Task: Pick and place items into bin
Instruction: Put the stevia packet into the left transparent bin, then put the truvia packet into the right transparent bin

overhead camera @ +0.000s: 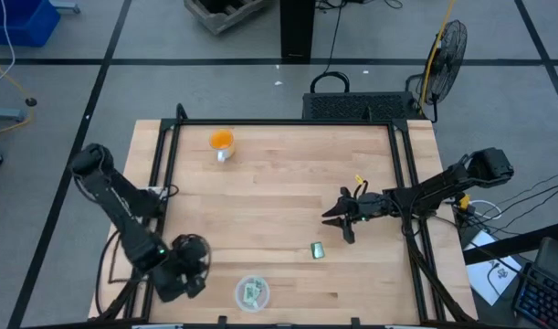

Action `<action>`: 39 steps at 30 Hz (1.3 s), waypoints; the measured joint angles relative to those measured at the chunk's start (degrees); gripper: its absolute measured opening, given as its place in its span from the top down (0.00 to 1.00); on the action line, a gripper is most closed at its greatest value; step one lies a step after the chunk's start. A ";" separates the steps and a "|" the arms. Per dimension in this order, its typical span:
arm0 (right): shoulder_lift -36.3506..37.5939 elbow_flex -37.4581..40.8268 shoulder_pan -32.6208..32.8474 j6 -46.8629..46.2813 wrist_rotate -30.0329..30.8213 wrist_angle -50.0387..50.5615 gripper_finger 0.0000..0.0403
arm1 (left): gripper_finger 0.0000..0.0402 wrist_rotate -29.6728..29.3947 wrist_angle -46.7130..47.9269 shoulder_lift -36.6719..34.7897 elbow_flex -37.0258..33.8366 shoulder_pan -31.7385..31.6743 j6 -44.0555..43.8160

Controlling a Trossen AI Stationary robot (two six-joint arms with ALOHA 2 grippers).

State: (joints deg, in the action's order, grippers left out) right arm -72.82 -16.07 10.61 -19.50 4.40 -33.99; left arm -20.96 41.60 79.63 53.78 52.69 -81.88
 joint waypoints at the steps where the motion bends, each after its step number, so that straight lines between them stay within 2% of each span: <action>1: 0.00 0.59 0.02 -0.01 0.00 -0.94 0.75 | 0.99 0.82 1.44 0.11 0.00 1.24 -4.06; 5: 0.00 2.30 0.00 -0.01 0.10 -5.61 0.75 | 0.98 1.18 3.70 0.22 0.00 6.10 -16.57; 11: 0.00 4.00 0.00 -0.01 0.04 -9.64 0.75 | 0.97 6.07 6.52 0.30 0.00 11.94 -31.57; 15: 0.00 4.21 0.00 -0.94 0.06 -9.62 0.75 | 0.96 9.69 10.87 1.44 0.02 15.12 -38.31; 18: -0.02 4.21 0.00 -2.34 0.04 -9.92 0.75 | 0.98 9.76 11.29 2.60 0.02 15.91 -38.73; 23: 0.00 4.21 0.00 -2.34 0.02 -11.50 0.75 | 0.98 6.43 10.85 4.42 0.02 15.40 -36.80; 32: 0.00 4.21 0.00 -2.34 0.02 -12.81 0.75 | 0.79 8.91 11.41 8.70 0.02 16.02 -36.77; 39: 0.00 4.21 0.00 -2.29 0.00 -18.07 0.75 | 0.73 8.64 11.85 10.92 0.02 15.93 -36.77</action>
State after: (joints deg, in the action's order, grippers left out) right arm -72.82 -11.86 10.61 -21.79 4.40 -52.05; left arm -12.32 53.45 90.55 53.80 68.62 -118.65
